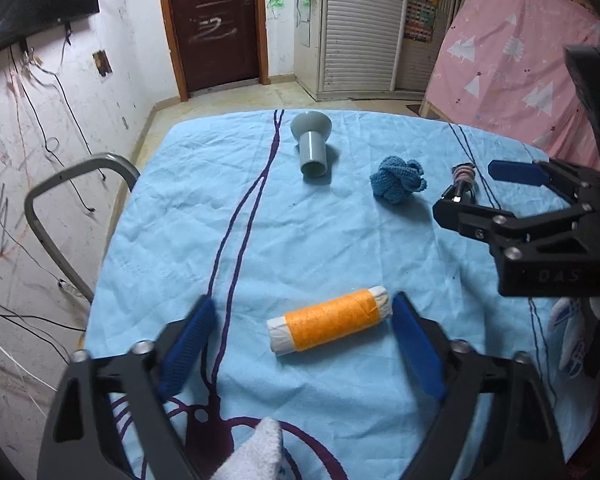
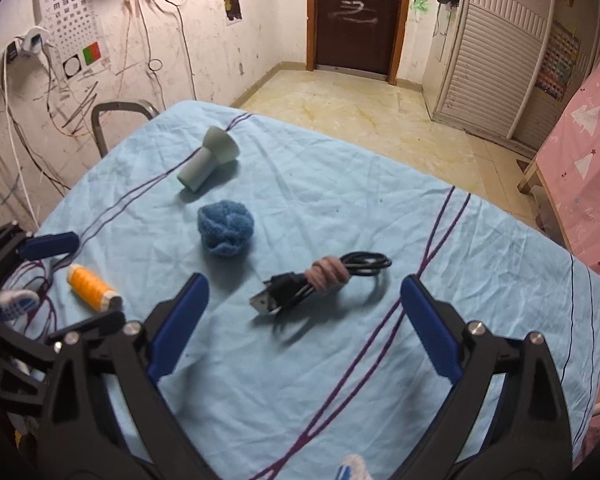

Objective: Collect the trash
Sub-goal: 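Grasp the black cable with the right tool while the left tool grasps the orange roll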

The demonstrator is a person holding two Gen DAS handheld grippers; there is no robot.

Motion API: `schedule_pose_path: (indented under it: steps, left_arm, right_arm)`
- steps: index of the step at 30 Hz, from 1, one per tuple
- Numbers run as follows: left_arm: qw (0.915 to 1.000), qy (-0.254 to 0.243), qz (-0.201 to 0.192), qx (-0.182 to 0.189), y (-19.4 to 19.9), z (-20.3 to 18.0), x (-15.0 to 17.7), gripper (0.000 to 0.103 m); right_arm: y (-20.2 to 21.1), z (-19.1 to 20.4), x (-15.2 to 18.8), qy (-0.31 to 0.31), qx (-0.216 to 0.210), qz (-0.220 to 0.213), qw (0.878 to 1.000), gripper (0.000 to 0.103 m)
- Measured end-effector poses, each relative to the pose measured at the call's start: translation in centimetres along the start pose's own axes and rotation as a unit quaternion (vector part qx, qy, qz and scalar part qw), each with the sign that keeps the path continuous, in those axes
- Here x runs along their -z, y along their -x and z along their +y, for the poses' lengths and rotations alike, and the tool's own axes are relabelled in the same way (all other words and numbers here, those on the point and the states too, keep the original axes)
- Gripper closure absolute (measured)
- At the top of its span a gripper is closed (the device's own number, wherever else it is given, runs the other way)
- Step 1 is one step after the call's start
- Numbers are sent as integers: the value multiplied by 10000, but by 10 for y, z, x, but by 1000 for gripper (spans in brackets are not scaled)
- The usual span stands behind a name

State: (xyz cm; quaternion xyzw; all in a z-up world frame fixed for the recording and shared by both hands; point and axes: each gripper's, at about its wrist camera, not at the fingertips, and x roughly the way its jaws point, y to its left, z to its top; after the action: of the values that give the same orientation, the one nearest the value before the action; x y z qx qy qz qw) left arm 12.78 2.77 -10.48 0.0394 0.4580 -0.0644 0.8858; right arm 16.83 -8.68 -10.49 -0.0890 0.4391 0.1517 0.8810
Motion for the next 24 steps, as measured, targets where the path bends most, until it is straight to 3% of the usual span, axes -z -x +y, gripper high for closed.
schedule_pose_path:
  steps: [3, 4, 5, 7, 11, 13, 15, 24]
  left_arm:
    - [9999, -119, -72, 11, 5, -7, 0, 52]
    - [9998, -155, -83, 13, 6, -10, 1, 54]
    - [9997, -204, -110, -52, 7, -14, 2, 54]
    - [9996, -216, -150, -78, 7, -16, 2, 54]
    - [9998, -123, -154, 3, 8, -13, 3, 54]
    - [9998, -124, -160, 15, 8, -13, 3, 54]
    - [9998, -109, -158, 41, 9, -13, 3, 54]
    - [9996, -131, -226, 50, 19, -20, -1, 54]
  right_arm:
    - [-6, -1, -3, 17, 79, 68, 9999, 10]
    - [-7, -1, -3, 14, 98, 80, 9999, 10]
    - [-8, -2, -4, 10, 112, 93, 9999, 11]
    - [-12, -2, -4, 19, 121, 154, 9998, 26]
    - [-12, -6, -3, -70, -30, 163, 9998, 40]
    - [-10, -8, -3, -70, -30, 133, 9999, 59]
    - [-8, -10, -3, -117, -32, 109, 9999, 66]
    - [2, -17, 3, -176, -58, 14, 9998, 73]
